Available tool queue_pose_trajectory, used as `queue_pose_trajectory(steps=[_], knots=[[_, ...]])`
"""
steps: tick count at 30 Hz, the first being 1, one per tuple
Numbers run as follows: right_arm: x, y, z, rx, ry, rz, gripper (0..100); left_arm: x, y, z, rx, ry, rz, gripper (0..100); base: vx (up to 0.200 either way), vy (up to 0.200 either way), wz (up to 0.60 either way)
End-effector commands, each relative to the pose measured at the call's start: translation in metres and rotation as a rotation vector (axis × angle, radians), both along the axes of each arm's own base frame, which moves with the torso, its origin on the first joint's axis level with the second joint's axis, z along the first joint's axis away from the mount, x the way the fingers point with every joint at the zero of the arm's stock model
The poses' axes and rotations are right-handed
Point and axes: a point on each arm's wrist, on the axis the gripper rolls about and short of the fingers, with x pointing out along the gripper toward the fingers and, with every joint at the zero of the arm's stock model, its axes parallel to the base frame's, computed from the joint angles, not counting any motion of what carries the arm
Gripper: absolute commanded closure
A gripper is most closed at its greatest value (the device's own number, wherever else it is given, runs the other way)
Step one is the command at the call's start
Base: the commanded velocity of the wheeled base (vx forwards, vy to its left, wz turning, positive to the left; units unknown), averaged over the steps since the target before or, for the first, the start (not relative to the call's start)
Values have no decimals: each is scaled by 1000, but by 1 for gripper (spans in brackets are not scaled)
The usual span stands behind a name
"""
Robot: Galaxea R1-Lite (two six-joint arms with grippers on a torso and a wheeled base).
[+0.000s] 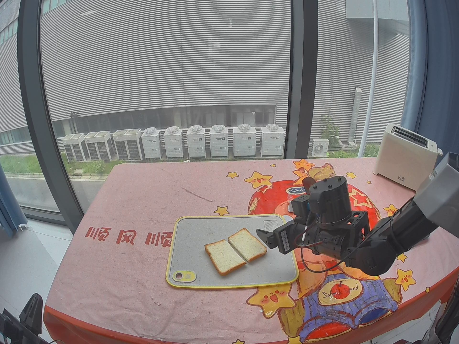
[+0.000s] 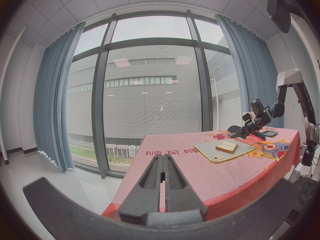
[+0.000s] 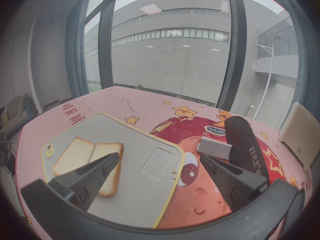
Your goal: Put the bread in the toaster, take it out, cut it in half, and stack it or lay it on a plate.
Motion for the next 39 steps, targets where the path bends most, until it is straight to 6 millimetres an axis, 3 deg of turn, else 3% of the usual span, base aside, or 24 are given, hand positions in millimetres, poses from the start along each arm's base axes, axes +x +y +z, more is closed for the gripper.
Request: queue_pose_trajectory(steps=[1, 39], knots=[[-1, 5, -7, -10, 13, 12, 0, 0, 0, -5, 0, 1, 0, 100, 0, 0, 0], [-13, 13, -27, -59, 70, 50, 0, 0, 0, -5, 0, 1, 0, 100, 0, 0, 0]])
